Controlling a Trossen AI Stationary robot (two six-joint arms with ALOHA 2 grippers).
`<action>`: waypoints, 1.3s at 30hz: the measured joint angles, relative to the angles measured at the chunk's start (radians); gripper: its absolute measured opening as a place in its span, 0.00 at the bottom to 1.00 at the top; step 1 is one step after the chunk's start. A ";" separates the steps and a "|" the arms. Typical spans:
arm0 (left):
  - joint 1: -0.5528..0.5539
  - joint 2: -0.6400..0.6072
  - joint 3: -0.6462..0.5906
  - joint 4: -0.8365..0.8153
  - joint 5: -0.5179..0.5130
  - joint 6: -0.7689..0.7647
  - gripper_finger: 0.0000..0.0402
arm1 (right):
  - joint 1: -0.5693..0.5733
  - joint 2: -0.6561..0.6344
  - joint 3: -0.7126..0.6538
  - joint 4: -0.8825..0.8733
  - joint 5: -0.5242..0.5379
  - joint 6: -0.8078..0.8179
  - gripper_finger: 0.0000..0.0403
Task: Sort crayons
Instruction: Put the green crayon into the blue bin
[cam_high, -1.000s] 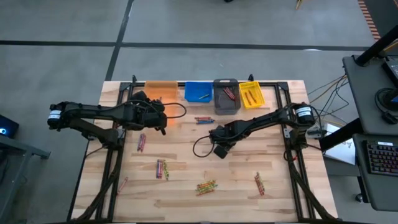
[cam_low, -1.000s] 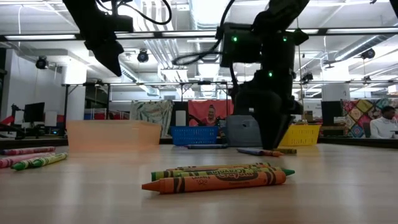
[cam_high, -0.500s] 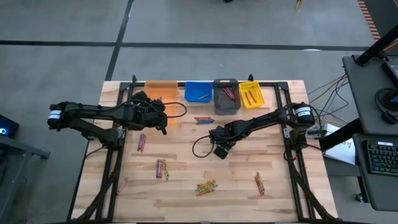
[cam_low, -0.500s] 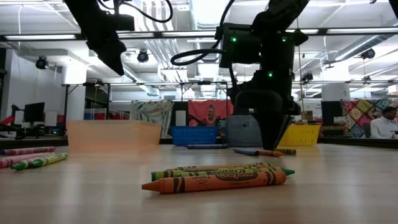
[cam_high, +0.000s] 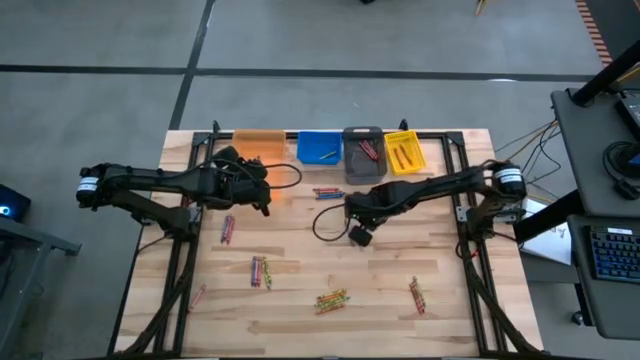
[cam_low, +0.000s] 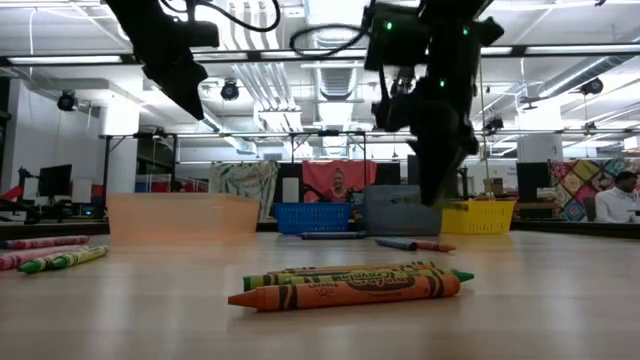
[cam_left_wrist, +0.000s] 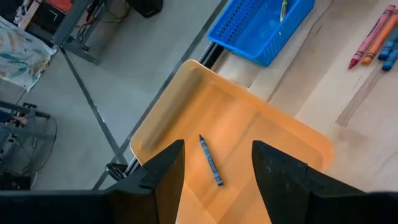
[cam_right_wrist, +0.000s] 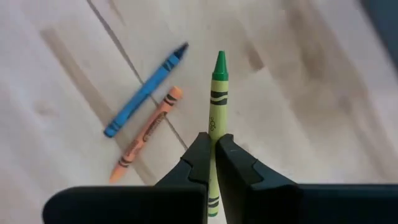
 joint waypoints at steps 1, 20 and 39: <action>0.000 0.000 0.000 0.009 0.011 0.014 0.42 | -0.007 -0.020 0.000 0.002 0.000 -0.018 0.02; 0.001 0.000 -0.002 0.325 0.304 0.382 0.42 | -0.352 -0.023 0.002 0.836 -0.021 -0.556 0.02; 0.063 0.000 -0.009 0.324 0.301 0.380 0.42 | -0.545 0.222 0.017 1.146 -0.132 -0.491 0.02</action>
